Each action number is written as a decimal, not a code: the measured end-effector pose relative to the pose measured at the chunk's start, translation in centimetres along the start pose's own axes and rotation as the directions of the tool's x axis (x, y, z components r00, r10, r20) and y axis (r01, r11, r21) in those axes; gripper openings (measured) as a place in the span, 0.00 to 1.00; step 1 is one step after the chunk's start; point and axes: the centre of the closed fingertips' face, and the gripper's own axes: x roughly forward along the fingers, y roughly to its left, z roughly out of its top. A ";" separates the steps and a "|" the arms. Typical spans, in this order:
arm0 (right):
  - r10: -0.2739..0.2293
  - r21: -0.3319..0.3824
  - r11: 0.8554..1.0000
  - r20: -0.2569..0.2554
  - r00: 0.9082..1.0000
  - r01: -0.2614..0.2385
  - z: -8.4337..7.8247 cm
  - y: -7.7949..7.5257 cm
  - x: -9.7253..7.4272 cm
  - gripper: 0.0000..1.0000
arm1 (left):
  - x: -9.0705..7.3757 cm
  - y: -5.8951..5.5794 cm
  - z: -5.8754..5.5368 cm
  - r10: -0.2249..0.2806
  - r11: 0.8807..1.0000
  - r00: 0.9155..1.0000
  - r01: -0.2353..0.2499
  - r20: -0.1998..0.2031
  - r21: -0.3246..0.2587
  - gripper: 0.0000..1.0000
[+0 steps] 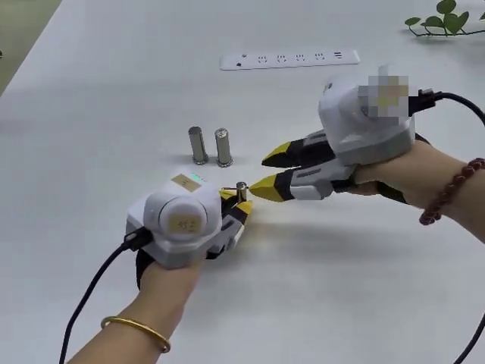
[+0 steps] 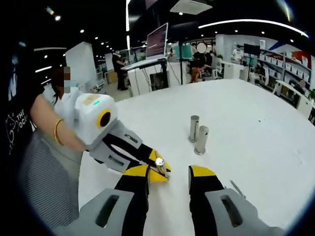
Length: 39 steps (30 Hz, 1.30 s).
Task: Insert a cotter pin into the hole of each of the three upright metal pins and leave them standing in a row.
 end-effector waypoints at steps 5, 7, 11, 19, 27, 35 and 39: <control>-0.024 0.037 0.999 0.033 0.999 0.022 0.0 -0.2 -0.9 0.32 | 0.0 0.0 0.0 -0.005 1.000 1.000 0.005 -0.001 0.005 0.05; -0.036 0.046 0.998 0.049 0.998 0.034 0.0 -0.1 -1.2 0.33 | 0.0 0.0 0.0 -0.005 1.000 1.000 0.005 -0.001 0.006 0.05; -0.072 0.053 0.996 0.082 0.994 0.068 0.1 0.0 -1.7 0.35 | -0.1 0.2 -0.1 0.000 1.000 1.000 0.000 -0.005 0.002 0.05; -0.121 0.101 0.989 0.118 0.986 0.109 0.0 0.1 -2.5 0.35 | -0.7 1.9 0.2 0.019 1.000 1.000 -0.019 0.004 0.010 0.05; -0.130 0.120 0.986 0.113 0.985 0.117 -0.8 0.6 -2.5 0.35 | -1.1 4.4 0.4 0.050 0.998 0.999 -0.050 0.005 0.023 0.05; -0.167 0.163 0.976 0.138 0.976 0.144 -1.3 0.4 -3.4 0.36 | -1.2 6.2 0.2 0.063 0.998 0.998 -0.063 -0.009 0.016 0.05; -0.192 0.181 0.970 0.139 0.971 0.166 -1.7 -0.1 -3.8 0.34 | -1.2 6.5 0.0 0.059 0.998 0.998 -0.059 -0.017 0.024 0.05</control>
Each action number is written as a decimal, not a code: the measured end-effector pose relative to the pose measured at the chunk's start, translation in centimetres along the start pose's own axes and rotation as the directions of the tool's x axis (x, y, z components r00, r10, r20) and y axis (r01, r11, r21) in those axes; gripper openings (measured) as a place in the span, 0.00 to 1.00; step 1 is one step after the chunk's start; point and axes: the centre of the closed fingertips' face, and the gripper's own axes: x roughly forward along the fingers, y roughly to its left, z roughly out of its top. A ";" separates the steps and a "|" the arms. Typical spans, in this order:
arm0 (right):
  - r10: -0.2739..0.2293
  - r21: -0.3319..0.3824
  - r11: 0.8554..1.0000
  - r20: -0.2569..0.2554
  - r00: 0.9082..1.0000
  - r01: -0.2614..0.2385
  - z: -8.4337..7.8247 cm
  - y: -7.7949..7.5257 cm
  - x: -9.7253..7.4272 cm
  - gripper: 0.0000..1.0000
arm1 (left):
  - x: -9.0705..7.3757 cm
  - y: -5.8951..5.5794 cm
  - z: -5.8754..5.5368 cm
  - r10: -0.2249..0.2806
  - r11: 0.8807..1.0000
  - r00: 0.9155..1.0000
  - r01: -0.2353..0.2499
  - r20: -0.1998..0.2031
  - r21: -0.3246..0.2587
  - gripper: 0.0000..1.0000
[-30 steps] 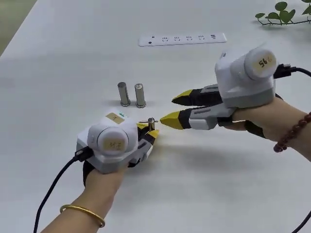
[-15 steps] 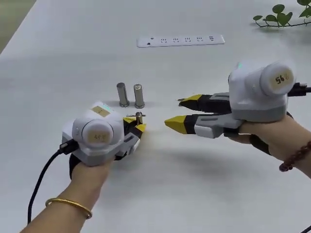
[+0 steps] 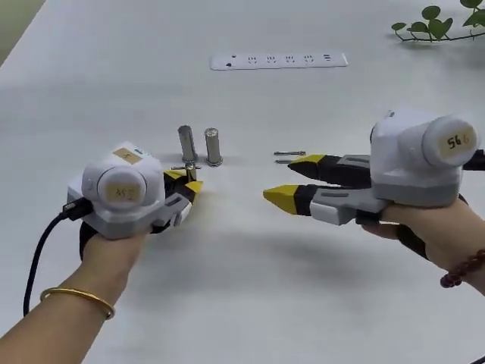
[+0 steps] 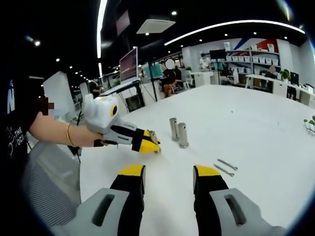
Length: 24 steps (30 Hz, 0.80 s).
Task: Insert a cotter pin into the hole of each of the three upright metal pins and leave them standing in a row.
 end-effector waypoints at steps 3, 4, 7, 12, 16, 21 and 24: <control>-0.011 0.012 1.000 0.000 1.000 0.011 -0.3 -0.2 -0.3 0.34 | 0.0 0.3 -0.2 -0.004 1.000 1.000 0.004 -0.001 -0.013 0.05; -0.013 0.016 1.000 0.000 1.000 0.013 -0.4 -0.2 -0.4 0.34 | 0.0 0.3 -0.2 -0.005 1.000 1.000 0.005 -0.002 -0.014 0.05; -0.015 0.030 0.999 -0.002 1.000 0.015 -0.7 -0.1 -0.4 0.33 | 0.0 0.5 -0.4 -0.002 1.000 1.000 0.002 -0.006 -0.012 0.05; -0.013 0.038 0.999 -0.008 1.000 0.013 -1.0 0.2 -0.3 0.32 | -0.1 0.5 -0.4 -0.011 1.000 1.000 0.011 0.004 -0.026 0.05; -0.016 0.040 0.999 -0.003 1.000 0.016 -0.9 0.2 -0.2 0.32 | -0.1 0.5 -0.4 -0.015 0.999 1.000 0.015 0.007 -0.034 0.06; -0.011 0.037 0.999 -0.002 1.000 0.011 -0.7 0.2 -0.1 0.32 | -0.2 0.5 -0.4 -0.022 0.999 1.000 0.022 0.017 -0.041 0.06; -0.012 0.036 0.999 -0.003 1.000 0.012 -0.7 0.1 -0.1 0.32 | -0.1 0.5 -0.4 -0.021 0.999 1.000 0.022 0.019 -0.049 0.06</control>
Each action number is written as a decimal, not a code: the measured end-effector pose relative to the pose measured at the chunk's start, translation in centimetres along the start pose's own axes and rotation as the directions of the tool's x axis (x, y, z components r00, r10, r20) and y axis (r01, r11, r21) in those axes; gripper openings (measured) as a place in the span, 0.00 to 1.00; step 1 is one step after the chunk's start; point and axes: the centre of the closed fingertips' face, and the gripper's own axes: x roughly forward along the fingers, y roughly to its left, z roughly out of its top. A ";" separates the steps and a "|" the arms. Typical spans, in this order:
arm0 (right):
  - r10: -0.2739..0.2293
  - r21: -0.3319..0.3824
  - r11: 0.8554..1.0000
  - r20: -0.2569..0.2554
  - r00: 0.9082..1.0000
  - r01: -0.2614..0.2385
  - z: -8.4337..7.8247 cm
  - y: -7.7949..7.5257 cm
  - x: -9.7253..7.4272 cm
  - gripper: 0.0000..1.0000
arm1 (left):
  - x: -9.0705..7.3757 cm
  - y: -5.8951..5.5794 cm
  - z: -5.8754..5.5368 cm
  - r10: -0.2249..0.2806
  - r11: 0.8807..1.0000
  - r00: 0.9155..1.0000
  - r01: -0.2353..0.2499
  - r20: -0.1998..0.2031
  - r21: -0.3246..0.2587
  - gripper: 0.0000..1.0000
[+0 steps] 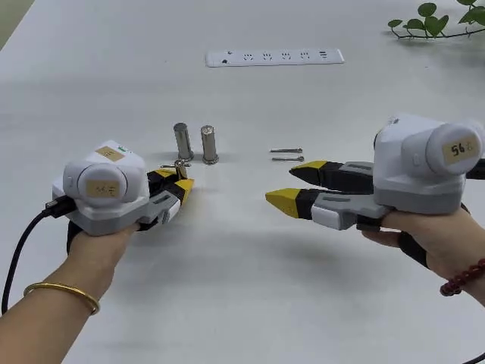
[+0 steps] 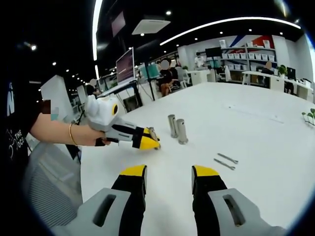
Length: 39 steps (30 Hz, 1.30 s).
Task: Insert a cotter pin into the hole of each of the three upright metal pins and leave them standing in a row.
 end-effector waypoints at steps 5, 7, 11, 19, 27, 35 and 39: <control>0.001 0.000 1.000 -0.006 1.000 -0.001 -0.2 0.0 0.0 0.32 | 0.1 0.0 -0.4 0.003 1.000 1.000 -0.003 -0.013 0.003 0.06; 0.001 0.001 1.000 -0.008 1.000 -0.001 -0.3 0.0 -0.1 0.32 | 0.2 0.1 -0.9 0.007 1.000 0.999 -0.007 -0.033 0.004 0.09; -0.004 0.004 1.000 -0.008 1.000 0.004 -0.4 -0.2 -0.2 0.32 | 0.1 -0.1 -1.2 0.000 1.000 0.999 0.000 -0.036 -0.005 0.15; -0.014 0.022 1.000 0.021 1.000 0.014 0.4 -0.7 -0.2 0.33 | -0.9 0.2 -0.7 -0.008 0.999 1.000 0.007 -0.018 -0.050 0.32; -0.023 -0.008 1.000 0.031 0.999 0.023 1.6 -1.0 0.8 0.35 | -2.2 -0.2 0.1 -0.027 0.998 1.000 0.028 0.014 -0.050 0.49; -0.029 -0.030 0.999 0.050 0.998 0.030 3.2 -1.5 2.1 0.39 | -3.7 -0.5 1.5 -0.032 0.999 0.998 0.034 0.049 -0.037 0.62; -0.032 -0.039 0.999 0.053 0.998 0.034 3.6 -1.7 2.8 0.40 | -4.5 -0.8 1.7 -0.035 0.999 0.999 0.036 0.032 -0.031 0.69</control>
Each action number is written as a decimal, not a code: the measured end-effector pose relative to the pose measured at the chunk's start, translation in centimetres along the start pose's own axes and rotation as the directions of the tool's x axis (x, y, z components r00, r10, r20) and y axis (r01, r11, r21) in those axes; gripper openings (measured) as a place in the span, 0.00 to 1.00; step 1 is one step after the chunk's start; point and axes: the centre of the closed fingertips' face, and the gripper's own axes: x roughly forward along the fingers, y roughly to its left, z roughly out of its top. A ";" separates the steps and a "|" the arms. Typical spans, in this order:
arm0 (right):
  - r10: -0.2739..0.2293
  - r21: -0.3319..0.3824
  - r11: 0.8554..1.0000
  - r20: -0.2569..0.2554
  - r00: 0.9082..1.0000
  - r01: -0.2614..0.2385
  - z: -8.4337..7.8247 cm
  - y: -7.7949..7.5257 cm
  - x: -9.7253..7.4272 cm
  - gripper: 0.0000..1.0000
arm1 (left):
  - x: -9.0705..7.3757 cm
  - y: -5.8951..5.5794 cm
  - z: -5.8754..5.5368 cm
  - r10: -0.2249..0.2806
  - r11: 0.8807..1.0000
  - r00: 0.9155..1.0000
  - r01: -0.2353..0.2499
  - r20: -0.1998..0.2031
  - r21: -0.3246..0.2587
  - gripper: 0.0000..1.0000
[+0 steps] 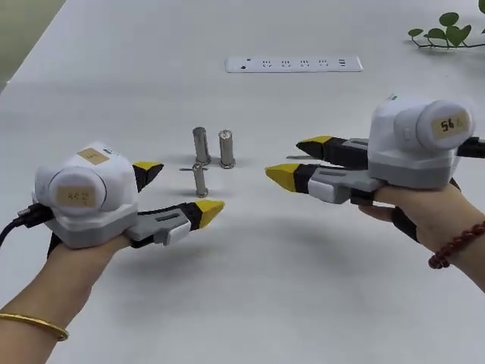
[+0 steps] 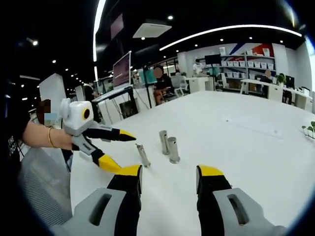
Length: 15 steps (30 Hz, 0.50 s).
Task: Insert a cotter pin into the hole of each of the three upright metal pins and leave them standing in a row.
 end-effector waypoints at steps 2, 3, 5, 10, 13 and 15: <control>-0.005 -0.011 1.000 0.012 1.000 0.005 0.3 -0.1 0.5 0.41 | -0.4 -0.2 0.1 -0.003 1.000 1.000 0.003 0.001 0.005 0.71; -0.004 -0.021 1.000 0.035 0.999 0.005 0.7 -0.1 0.9 0.41 | -0.6 -0.2 0.2 -0.001 1.000 1.000 0.001 0.002 0.004 0.72; 0.000 -0.014 1.000 0.043 0.999 0.000 0.9 -0.1 1.5 0.43 | -1.1 -0.5 0.5 -0.002 1.000 1.000 0.002 0.009 0.001 0.75; 0.006 -0.015 1.000 0.055 0.998 -0.006 1.4 -0.5 3.1 0.44 | -2.1 -1.1 1.0 -0.004 1.000 1.000 0.004 0.017 -0.007 0.81; 0.006 -0.016 1.000 0.053 0.999 -0.005 1.4 -0.5 4.0 0.43 | -2.5 -1.3 1.2 0.002 1.000 1.000 -0.002 0.021 -0.013 0.85; 0.003 -0.014 1.000 0.052 0.999 -0.003 1.4 -1.1 4.8 0.43 | -2.8 -1.1 1.1 0.024 1.000 1.000 -0.024 0.012 -0.017 0.86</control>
